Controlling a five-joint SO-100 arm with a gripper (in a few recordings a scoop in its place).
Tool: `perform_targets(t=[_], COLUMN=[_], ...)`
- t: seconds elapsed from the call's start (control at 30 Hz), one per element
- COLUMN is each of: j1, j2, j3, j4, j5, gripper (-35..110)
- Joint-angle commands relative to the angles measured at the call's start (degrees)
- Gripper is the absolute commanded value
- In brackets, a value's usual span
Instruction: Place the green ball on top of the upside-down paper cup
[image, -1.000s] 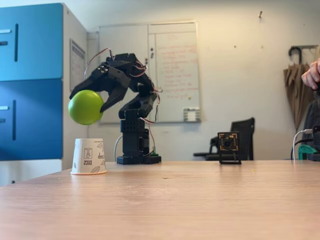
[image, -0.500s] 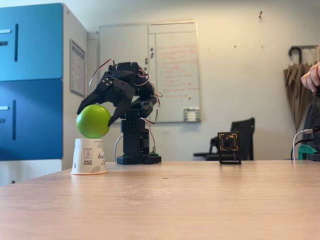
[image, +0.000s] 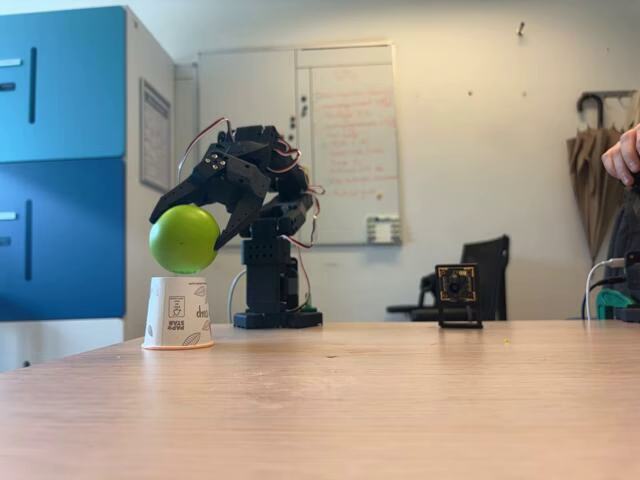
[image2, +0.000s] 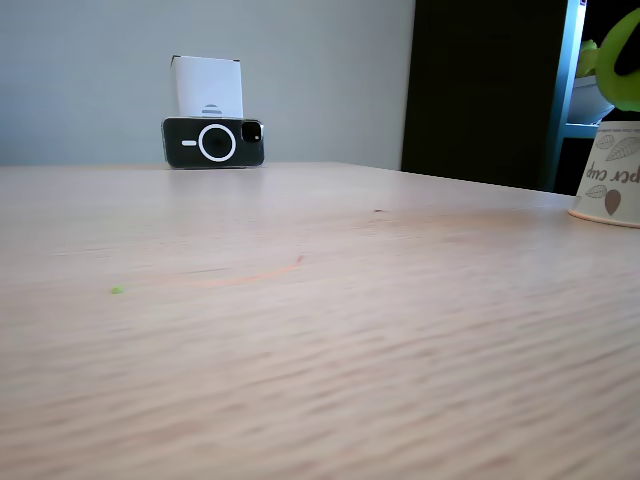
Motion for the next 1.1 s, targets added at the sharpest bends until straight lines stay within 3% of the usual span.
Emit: perform_targets(t=[0.0, 0.9, 1.07], j1=[0.0, -2.11, -4.66], j2=[0.79, 7.29, 12.92], j3=[0.0, 1.93, 1.76], j4=[-1.05, -3.08, -8.53], j5=[0.09, 1.41, 1.14], gripper=[35, 44, 43])
